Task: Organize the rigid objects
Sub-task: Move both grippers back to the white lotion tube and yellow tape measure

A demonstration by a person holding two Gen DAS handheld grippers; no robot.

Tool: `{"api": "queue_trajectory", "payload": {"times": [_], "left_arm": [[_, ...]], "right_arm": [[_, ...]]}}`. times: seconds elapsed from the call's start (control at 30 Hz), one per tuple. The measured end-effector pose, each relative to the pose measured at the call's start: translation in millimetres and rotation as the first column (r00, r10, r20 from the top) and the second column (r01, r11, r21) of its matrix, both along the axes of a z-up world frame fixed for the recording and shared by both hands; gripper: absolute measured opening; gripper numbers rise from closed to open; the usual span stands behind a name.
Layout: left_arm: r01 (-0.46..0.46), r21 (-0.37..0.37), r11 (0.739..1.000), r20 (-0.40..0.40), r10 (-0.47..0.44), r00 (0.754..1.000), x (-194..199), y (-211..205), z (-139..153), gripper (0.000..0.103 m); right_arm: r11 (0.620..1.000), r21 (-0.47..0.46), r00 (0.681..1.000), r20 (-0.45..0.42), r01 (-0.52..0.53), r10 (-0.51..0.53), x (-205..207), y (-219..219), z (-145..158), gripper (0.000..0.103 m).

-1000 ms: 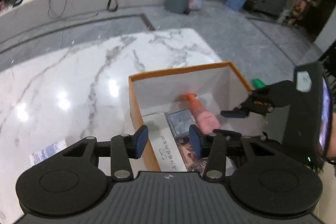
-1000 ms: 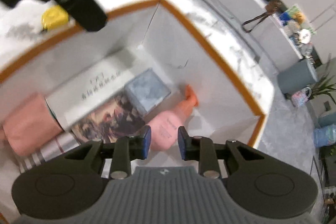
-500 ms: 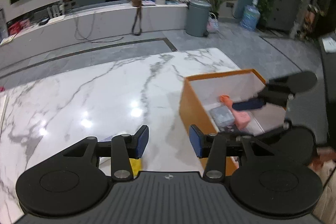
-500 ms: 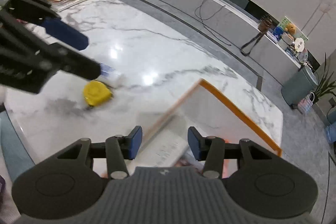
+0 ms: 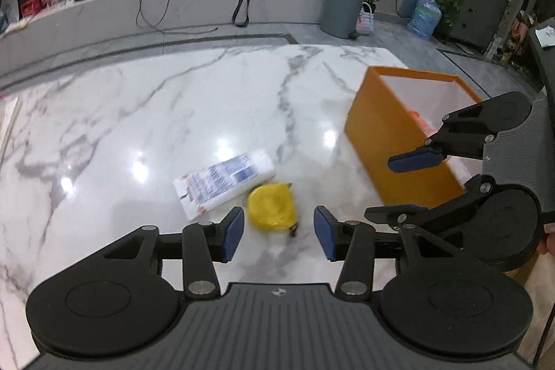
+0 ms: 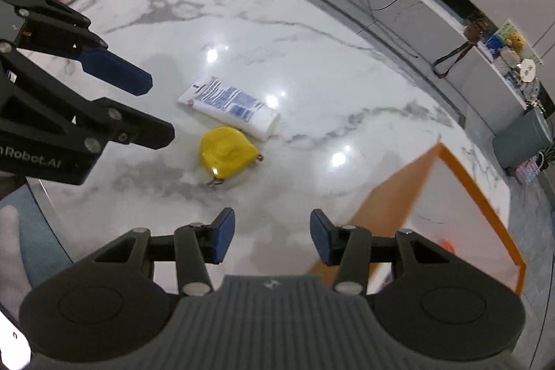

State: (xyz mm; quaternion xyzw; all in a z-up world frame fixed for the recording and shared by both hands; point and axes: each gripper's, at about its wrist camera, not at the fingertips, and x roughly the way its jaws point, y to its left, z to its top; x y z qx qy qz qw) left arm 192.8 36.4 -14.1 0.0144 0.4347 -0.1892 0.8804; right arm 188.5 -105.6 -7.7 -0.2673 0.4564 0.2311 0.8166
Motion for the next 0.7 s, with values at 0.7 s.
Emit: {"api": "queue_trajectory", "payload": {"times": [0.7], "left_arm": [[0.013, 0.151, 0.988, 0.034, -0.018, 0.999, 39.8, 37.9, -51.3, 0.064]], "right_arm": [[0.997, 0.074, 0.999, -0.041, 0.018, -0.015, 86.7, 65.2, -40.5, 0.062]]}}
